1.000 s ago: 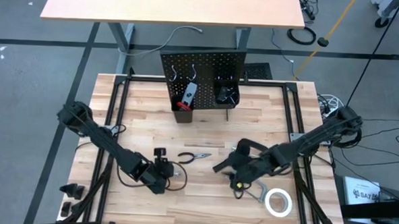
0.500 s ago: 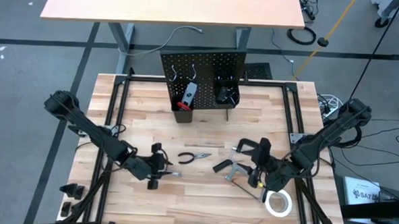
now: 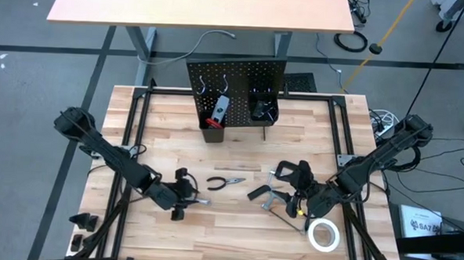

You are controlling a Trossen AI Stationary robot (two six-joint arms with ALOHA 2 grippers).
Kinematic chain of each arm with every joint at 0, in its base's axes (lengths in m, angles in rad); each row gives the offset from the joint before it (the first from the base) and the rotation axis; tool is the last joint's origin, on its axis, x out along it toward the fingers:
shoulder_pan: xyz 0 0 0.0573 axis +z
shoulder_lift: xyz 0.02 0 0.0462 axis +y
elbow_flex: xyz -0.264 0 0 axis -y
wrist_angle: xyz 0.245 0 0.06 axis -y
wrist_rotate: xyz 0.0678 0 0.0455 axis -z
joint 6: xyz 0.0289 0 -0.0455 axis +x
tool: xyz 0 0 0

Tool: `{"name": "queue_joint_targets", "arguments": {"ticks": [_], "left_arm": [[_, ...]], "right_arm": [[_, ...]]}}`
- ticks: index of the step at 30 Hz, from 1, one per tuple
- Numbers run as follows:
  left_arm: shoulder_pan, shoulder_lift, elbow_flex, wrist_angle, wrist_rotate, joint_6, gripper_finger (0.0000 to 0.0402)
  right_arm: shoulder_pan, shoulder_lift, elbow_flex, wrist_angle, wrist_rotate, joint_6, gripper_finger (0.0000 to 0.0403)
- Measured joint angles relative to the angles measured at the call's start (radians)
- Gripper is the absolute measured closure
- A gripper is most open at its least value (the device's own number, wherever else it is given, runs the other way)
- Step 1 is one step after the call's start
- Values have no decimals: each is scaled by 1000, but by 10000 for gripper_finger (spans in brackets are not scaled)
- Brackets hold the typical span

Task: Hang tools onto peg board
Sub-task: Put the wrench into the left black bin on the pegboard

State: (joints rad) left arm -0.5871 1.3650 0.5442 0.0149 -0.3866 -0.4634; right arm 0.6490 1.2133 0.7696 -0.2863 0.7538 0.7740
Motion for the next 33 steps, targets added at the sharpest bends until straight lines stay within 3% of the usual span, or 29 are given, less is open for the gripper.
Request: {"name": "queue_joint_targets", "arguments": {"ticks": [11,29,33], "left_arm": [[5,172,0,57,26,-1,238],[5,251,5,63,61,-3,238],[5,253,4,66,67,-24,259]], "right_arm": [[-2,0,1,29,-1,-34,172],[-2,0,1,28,1,-37,172],[-2,0,1,27,4,-37,172]]}}
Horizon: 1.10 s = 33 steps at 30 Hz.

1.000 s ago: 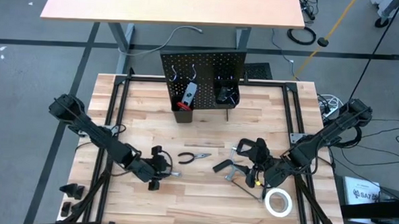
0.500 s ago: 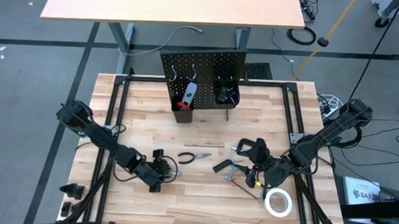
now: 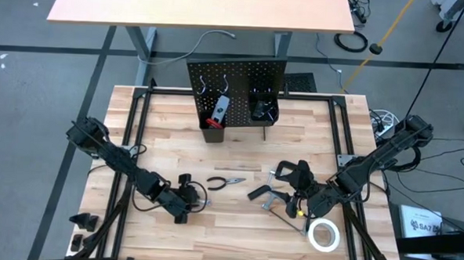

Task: Hang tools onto peg board
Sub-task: Put the wrench into the left black bin on the pegboard

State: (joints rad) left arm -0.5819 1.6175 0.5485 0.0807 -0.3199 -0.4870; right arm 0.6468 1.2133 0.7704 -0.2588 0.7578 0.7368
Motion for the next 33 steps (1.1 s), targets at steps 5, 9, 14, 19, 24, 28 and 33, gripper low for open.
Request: {"name": "queue_joint_targets", "arguments": {"ticks": [5,9,14,19,24,28,33], "left_arm": [[0,2,0,1,10,-12,333],[0,1,-1,1,10,-5,387],[0,-13,11,11,14,-4,380],[0,-91,46,2,32,46,381],[1,-180,58,2,11,96,398],[0,-226,62,12,-16,102,399],[0,-231,61,13,-19,13,397]], "right_arm": [[0,0,0,0,0,0,172],[0,0,0,0,0,0,172],[0,0,0,0,0,0,172],[0,0,0,0,0,0,172],[0,0,0,0,0,0,172],[0,0,0,-1,0,0,172],[0,0,0,0,0,1,172]]}}
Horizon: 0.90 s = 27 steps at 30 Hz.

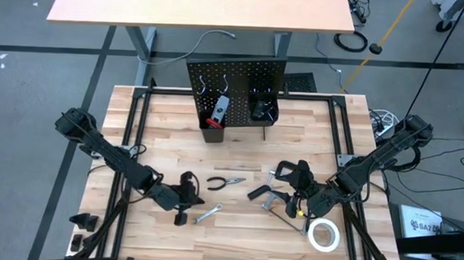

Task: Hang tools onto peg board
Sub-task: Put the wrench into the left black bin on the pegboard

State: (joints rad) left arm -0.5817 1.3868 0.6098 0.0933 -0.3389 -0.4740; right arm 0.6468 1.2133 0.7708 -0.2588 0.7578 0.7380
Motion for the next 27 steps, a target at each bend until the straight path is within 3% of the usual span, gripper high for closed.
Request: {"name": "queue_joint_targets", "arguments": {"ticks": [5,9,17,22,27], "left_arm": [[-2,25,0,16,26,-155,383],[-3,62,0,102,51,-175,364],[7,186,0,334,29,-333,286],[-1,232,2,456,26,-244,275],[-21,219,52,412,4,-172,274]], "right_arm": [[0,0,0,0,0,1,172],[0,0,0,0,0,2,172],[0,0,0,0,0,2,172],[0,0,0,0,0,2,172],[0,0,0,0,0,2,172]]}}
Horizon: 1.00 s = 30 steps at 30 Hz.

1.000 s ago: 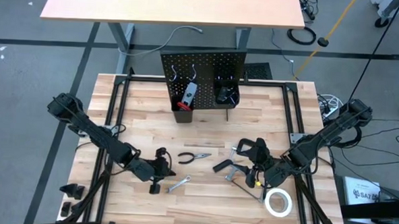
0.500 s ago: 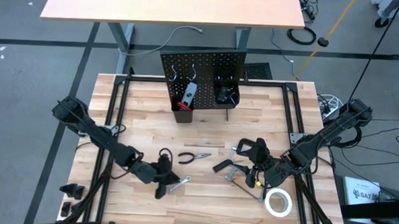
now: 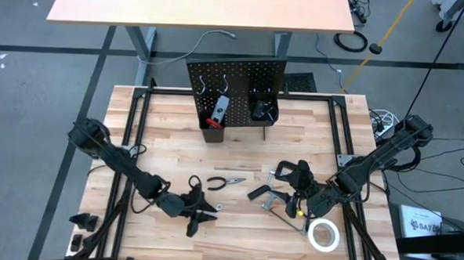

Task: Hang tools onto peg board
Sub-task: Put the wrench into the left black bin on the pegboard

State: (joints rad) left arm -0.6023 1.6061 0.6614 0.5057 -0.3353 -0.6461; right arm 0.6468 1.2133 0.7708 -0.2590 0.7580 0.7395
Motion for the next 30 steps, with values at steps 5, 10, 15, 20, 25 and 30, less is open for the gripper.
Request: {"name": "queue_joint_targets", "arguments": {"ticks": [5,10,15,20,25,30], "left_arm": [[-15,-25,179,-354,-27,51,274],[-29,0,378,-912,-138,-97,274],[-27,14,394,-995,-136,-258,274],[-28,66,389,-932,-127,-263,274],[-15,141,388,-881,-99,-257,274],[-1,195,388,-873,-83,-259,274]], "right_arm": [[0,0,0,0,0,-15,172],[0,0,0,0,0,3,172],[0,0,0,0,-1,24,172],[0,0,0,0,-1,29,172],[0,0,0,0,-1,34,172],[0,1,0,0,0,34,172]]}}
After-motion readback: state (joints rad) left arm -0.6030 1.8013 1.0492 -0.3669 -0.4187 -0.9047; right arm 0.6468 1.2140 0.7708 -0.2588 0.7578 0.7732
